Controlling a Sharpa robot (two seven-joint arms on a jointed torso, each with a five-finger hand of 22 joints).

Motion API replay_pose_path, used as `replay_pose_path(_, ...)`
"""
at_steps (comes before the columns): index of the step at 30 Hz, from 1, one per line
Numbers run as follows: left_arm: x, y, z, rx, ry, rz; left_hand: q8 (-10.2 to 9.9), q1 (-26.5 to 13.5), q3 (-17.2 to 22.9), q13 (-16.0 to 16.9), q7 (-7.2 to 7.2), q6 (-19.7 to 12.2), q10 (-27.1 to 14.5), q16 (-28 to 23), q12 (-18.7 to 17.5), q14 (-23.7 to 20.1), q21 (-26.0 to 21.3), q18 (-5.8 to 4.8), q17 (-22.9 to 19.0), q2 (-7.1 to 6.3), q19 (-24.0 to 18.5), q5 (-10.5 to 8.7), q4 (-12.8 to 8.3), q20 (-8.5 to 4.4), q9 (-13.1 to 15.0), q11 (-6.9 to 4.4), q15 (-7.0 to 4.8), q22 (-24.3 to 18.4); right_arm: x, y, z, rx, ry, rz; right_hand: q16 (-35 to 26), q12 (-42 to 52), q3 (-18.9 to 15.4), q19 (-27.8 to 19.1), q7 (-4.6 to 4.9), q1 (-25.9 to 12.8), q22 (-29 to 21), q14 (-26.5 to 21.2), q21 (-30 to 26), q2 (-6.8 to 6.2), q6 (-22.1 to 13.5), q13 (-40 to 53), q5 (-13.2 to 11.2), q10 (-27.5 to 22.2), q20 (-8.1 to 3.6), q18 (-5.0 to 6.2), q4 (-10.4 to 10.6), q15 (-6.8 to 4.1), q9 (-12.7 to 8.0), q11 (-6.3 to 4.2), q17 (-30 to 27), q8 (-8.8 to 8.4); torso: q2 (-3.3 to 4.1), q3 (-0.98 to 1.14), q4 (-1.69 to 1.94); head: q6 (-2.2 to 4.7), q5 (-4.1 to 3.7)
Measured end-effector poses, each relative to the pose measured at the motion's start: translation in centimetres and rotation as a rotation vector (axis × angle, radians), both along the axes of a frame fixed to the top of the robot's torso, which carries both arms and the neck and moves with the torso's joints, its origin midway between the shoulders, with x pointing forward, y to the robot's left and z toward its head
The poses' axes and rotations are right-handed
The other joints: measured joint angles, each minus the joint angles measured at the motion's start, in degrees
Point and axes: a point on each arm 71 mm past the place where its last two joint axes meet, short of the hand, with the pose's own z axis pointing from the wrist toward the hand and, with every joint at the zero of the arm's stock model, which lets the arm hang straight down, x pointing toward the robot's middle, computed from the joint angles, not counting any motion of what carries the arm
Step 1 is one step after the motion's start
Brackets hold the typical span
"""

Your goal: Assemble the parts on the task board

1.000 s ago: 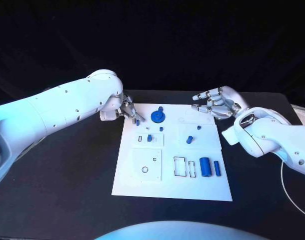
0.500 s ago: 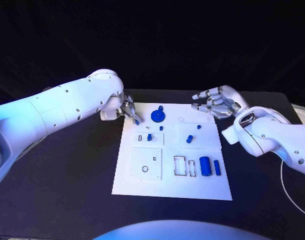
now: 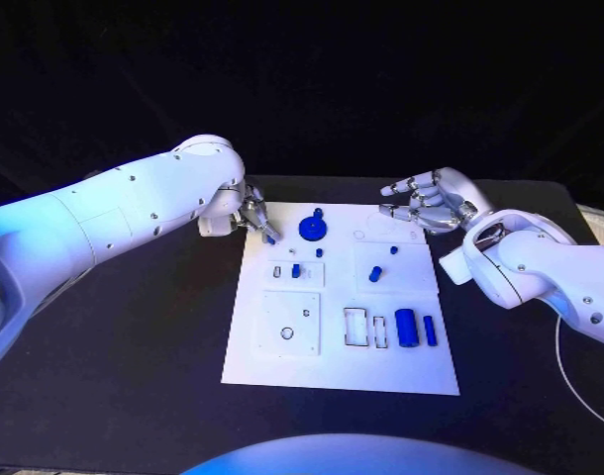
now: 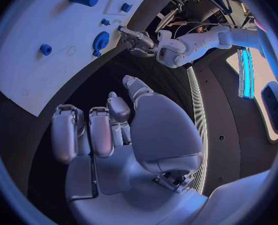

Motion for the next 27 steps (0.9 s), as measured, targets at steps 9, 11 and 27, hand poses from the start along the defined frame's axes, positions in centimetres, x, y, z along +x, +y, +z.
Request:
replay_pose_path(9,-0.1,0.4,-0.3,-0.021,0.007,0.011,2.1,-4.9,18.1,-1.0,0.1,-0.3,0.3,0.0,-1.0,0.0,0.0,0.0,0.0,-7.54,0.0,0.63,3.2,0.0,1.8,0.71,0.0,0.0,0.0,0.0,0.0,0.0,0.001,0.0,0.0,0.0,0.0,0.0,0.0,0.0,0.0,0.0,0.0,0.0,0.0,0.0,0.0,0.0,0.0,0.0,0.0,0.0,0.0,0.0,0.0,0.0,-0.05,0.02,0.04,-0.12,0.06)
replay_pose_path(11,-0.2,0.5,-0.2,-0.034,0.005,0.016,2.6,-6.5,19.8,-0.9,0.33,-0.1,0.6,0.0,-1.0,0.0,0.0,-0.01,0.0,-8.23,0.0,1.88,3.2,0.0,2.3,0.45,0.0,0.0,0.0,0.0,0.0,0.0,0.002,0.0,0.0,0.0,0.0,0.0,0.0,0.0,0.0,0.0,0.0,0.0,0.0,0.0,0.0,0.0,0.0,0.0,0.0,0.0,0.0,0.0,0.0,0.0,-0.07,0.02,0.05,-0.14,0.12)
replay_pose_path(27,-2.7,0.8,0.6,-0.163,-0.063,0.025,4.1,-13.2,25.6,-0.2,0.09,0.6,2.1,0.0,-0.3,0.0,0.0,0.0,0.0,-10.57,0.0,10.04,-0.4,0.01,3.2,-0.21,0.0,0.0,0.0,-0.1,-0.1,0.0,0.005,0.0,0.0,0.0,0.0,0.0,0.0,0.0,0.0,0.0,0.0,0.0,0.0,0.1,0.0,0.0,0.0,0.0,0.0,0.0,0.0,0.0,0.0,0.0,-0.04,0.02,0.07,-0.03,0.34)
